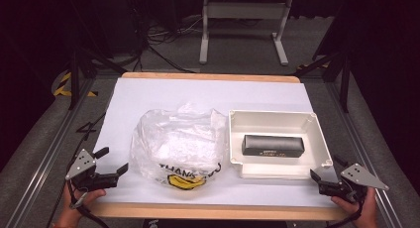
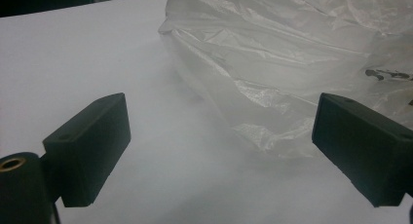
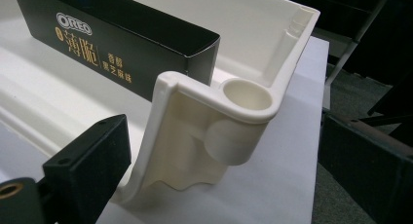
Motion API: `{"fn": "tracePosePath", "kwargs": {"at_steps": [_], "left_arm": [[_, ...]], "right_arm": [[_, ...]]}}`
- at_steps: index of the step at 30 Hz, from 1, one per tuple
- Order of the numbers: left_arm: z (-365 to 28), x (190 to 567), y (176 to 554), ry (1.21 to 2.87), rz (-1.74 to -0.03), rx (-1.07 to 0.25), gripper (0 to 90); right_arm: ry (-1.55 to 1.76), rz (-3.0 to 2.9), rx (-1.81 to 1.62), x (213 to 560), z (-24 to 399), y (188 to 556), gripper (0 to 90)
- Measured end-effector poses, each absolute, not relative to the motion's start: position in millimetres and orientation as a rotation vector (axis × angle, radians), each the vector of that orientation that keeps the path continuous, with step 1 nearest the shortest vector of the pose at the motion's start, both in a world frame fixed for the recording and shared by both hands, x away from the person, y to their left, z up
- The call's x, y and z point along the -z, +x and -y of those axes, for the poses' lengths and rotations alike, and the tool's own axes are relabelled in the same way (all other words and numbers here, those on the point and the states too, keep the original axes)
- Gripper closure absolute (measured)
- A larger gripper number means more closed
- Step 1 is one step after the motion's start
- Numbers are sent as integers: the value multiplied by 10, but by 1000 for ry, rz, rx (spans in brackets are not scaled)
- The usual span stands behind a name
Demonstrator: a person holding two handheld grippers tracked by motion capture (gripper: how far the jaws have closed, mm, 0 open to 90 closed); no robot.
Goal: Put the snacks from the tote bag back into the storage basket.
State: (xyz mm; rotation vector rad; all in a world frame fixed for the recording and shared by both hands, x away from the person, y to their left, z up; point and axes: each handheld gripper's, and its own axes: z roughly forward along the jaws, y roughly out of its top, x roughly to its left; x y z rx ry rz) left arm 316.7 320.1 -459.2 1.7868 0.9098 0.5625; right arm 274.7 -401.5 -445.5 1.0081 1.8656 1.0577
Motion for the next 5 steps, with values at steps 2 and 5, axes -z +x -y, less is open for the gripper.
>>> {"fn": "tracePosePath", "kwargs": {"at_steps": [2, 5], "left_arm": [[-3203, 4593, 3168, 1785, -913, -561, 80], [-3206, 4593, 3165, 1781, -915, -565, 80]], "right_arm": [[1005, -1863, -1063, 4456, 4016, 2748, 59], [1006, -1871, -1061, 4457, 4013, 2756, 57]]}}
